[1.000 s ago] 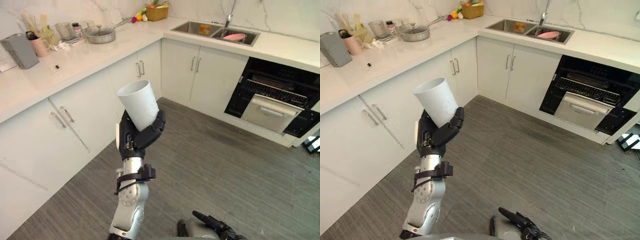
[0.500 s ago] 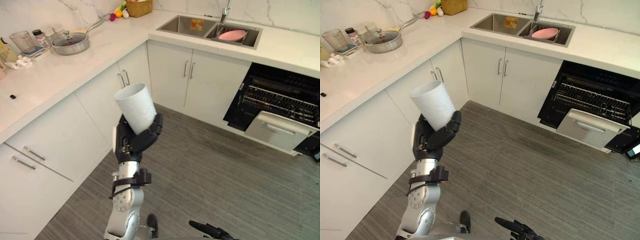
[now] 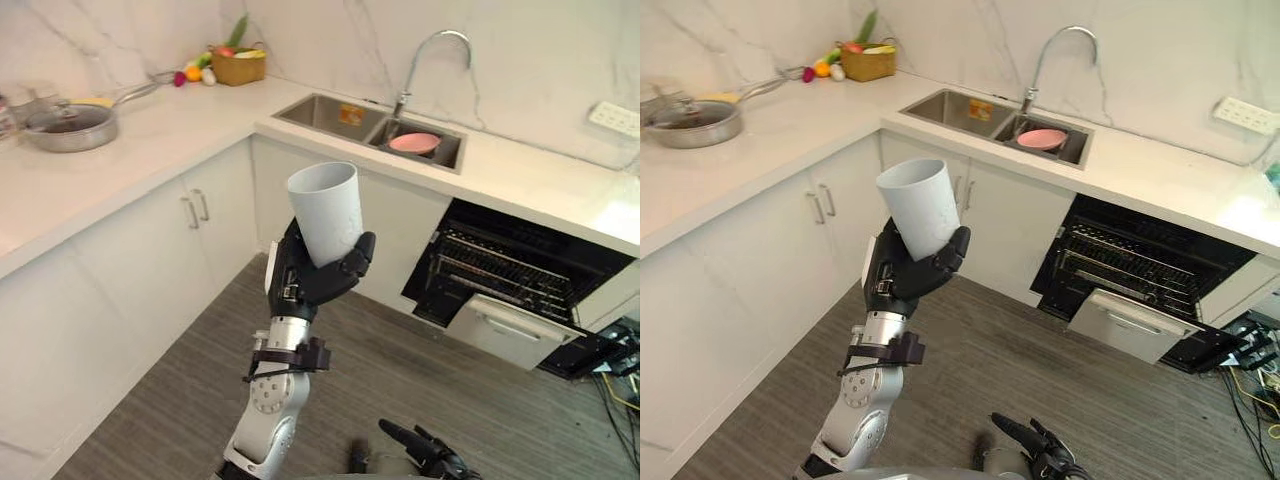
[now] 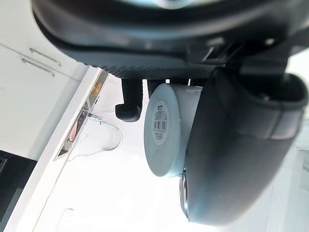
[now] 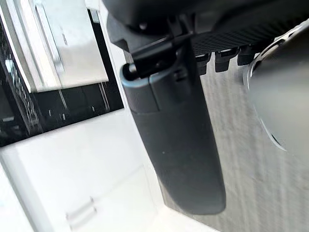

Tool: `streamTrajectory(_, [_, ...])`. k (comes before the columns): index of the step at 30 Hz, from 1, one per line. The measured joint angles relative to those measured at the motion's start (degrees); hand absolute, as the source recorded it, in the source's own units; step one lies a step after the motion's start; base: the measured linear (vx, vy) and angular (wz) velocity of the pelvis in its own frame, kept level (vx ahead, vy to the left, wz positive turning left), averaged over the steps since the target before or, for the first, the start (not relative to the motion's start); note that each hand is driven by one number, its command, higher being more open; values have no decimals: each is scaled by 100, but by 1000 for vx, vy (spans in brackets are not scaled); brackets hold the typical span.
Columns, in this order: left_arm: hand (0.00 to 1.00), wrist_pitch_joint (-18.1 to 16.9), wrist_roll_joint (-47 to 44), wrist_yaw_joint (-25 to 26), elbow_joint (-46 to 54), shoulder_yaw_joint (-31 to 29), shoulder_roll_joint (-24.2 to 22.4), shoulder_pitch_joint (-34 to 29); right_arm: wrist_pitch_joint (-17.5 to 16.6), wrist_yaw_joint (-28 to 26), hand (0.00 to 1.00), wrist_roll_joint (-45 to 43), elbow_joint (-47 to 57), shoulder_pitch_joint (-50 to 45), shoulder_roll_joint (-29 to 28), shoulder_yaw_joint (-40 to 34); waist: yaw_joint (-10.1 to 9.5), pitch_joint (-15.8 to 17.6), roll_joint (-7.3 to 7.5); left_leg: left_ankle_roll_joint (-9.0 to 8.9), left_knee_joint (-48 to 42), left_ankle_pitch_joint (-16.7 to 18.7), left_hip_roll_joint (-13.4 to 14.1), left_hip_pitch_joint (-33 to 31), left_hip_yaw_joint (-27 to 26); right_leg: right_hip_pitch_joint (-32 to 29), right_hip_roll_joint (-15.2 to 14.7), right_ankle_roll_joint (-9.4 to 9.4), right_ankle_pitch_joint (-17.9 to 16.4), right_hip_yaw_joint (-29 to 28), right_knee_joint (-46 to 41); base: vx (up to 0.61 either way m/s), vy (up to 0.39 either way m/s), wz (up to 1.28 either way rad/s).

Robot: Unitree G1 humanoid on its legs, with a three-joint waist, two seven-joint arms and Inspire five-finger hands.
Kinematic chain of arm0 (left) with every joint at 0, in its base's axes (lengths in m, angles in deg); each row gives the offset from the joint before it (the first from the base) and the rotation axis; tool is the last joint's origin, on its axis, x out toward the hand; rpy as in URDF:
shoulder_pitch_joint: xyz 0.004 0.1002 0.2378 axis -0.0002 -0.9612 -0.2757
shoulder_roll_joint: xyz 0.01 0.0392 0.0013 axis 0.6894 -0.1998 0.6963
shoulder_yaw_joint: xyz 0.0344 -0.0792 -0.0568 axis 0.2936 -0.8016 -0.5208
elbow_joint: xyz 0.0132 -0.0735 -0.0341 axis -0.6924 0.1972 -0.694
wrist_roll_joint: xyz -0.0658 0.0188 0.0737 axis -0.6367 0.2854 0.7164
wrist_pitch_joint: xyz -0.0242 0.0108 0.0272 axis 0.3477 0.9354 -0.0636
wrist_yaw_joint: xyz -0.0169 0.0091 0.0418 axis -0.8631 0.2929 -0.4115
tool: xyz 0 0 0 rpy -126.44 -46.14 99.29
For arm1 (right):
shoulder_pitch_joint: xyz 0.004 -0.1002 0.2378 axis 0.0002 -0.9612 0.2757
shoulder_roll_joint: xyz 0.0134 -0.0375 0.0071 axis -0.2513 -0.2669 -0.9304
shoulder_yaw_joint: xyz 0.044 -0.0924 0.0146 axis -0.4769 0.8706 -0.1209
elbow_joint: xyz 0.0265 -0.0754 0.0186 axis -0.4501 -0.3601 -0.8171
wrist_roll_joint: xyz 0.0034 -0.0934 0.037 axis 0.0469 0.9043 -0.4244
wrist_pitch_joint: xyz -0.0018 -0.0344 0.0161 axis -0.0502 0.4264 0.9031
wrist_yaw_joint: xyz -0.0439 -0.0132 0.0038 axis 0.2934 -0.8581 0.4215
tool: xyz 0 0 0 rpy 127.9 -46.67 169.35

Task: Walk over to the sink, pick up the cup, carry it to the dishwasher, place the cup inside the dishwasher, then close the dishwasher door

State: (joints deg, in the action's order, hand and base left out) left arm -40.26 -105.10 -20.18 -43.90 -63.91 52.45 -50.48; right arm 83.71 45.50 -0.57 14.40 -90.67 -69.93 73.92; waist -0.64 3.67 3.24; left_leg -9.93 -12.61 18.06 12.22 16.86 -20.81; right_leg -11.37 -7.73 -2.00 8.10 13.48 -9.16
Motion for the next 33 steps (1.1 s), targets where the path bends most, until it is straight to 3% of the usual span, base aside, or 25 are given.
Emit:
streamTrajectory(1, [0,4,-1,6,-107,61,-72,-107,24,10,100,0,66,-5,114,-24,63,12,-245,-158,-114,129,365,155,-104,16,303,163,-60,96,-247,387,-402,-55])
streamTrajectory(3, [0,15,5,-15,-163,277,-112,-65,116,5,100,6,144,73,169,-13,146,123,-415,-131,-119,51,487,47,-138,-46,486,303,-287,153,-397,238,-287,-12])
streamTrajectory(7, [0,-14,10,-42,-161,496,-143,-71,193,9,100,5,254,100,145,-7,147,178,-332,-151,-409,-411,543,27,-167,-275,533,434,-876,134,-1073,173,-269,-16])
streamTrajectory(10, [0,-154,138,61,-157,333,-161,-131,376,74,100,64,255,134,153,-4,137,167,-386,220,-1922,-880,935,-527,268,-14,897,504,-999,4,-787,171,-219,-50])
streamTrajectory(11, [0,-171,194,90,-156,271,-185,-160,445,89,100,104,263,144,173,4,107,204,-537,665,-2622,-1274,1230,-911,538,210,1096,534,-1002,26,-559,180,-163,-45])
streamTrajectory(12, [0,-210,254,141,-73,196,-252,-239,545,82,100,103,407,85,226,46,93,225,-476,1053,-3746,-1815,1496,-1442,744,285,1156,459,-1432,65,-1087,289,-215,-54])
streamTrajectory(13, [0,-293,321,176,-139,123,-322,-334,617,96,100,129,386,128,276,97,41,312,-558,830,-4659,-1628,1464,-1893,1200,548,1344,753,-1618,-24,-1015,278,-193,-45])
streamTrajectory(14, [0,-289,375,174,-157,113,-286,-427,638,114,100,129,360,129,313,150,38,309,-575,845,-4889,-1430,1340,-2125,1307,656,1415,794,-1627,-59,-893,250,-126,-43])
streamTrajectory(16, [0,-290,383,166,-223,71,-87,-623,680,120,100,129,222,211,384,325,-23,340,-513,844,-4518,-676,563,-2630,1170,1080,1406,898,-1575,-285,-391,249,-69,-42])
streamTrajectory(18, [0,-297,369,181,-223,-73,-71,-741,703,107,100,133,44,279,467,472,-142,345,-479,863,-2922,-339,-110,-2782,1018,1286,1272,916,-1462,-584,-135,307,-22,-72])
streamTrajectory(19, [0,-320,351,226,-225,-104,-57,-742,707,78,100,147,-42,307,491,483,-174,325,-464,838,-1907,-401,-363,-2767,1095,1311,1213,756,-1400,-721,-104,371,13,-77])
streamTrajectory(20, [0,-367,353,255,-229,-182,-81,-731,703,12,100,172,-141,371,505,483,-170,310,-476,852,-1032,-657,-533,-2717,1281,1311,1193,721,-1418,-834,-99,401,43,-79])
streamTrajectory(21, [0,-402,352,322,-229,-227,-135,-697,699,-39,100,249,-241,447,513,492,-172,277,-517,828,-154,-1597,-721,-2614,1598,1337,1227,635,-1458,-1036,-100,436,53,-75])
streamTrajectory(22, [0,-443,355,416,-255,-235,-96,-669,631,-44,100,338,-307,469,434,497,-140,206,-466,825,458,-2113,-858,-2345,1677,1343,1211,544,-1527,-1196,-123,380,55,-57])
streamTrajectory(24, [0,-446,382,504,-331,-114,-23,-527,529,-49,100,348,-293,454,369,500,-8,147,-376,862,1282,-2401,-933,-1918,1644,1324,1082,443,-1582,-1242,-181,329,58,-9])
streamTrajectory(27, [0,-447,410,585,-369,76,141,-305,412,-48,100,340,-281,426,339,500,33,133,-365,892,1693,-2467,-1024,-1621,1605,1436,1011,354,-1641,-1315,-146,232,51,-1])
streamTrajectory(28, [0,-346,367,881,-912,47,124,-92,318,64,100,223,-312,377,314,667,236,-105,-229,998,1785,-2572,-1246,-1492,1633,1552,735,233,-1861,-1019,-126,39,8,1])
streamTrajectory(33, [0,-346,344,885,-911,-8,124,-92,310,59,100,222,-337,354,313,661,259,-102,-221,986,1757,-2551,-1194,-1491,1487,1511,778,261,-1804,-1167,-68,0,-1,-13])
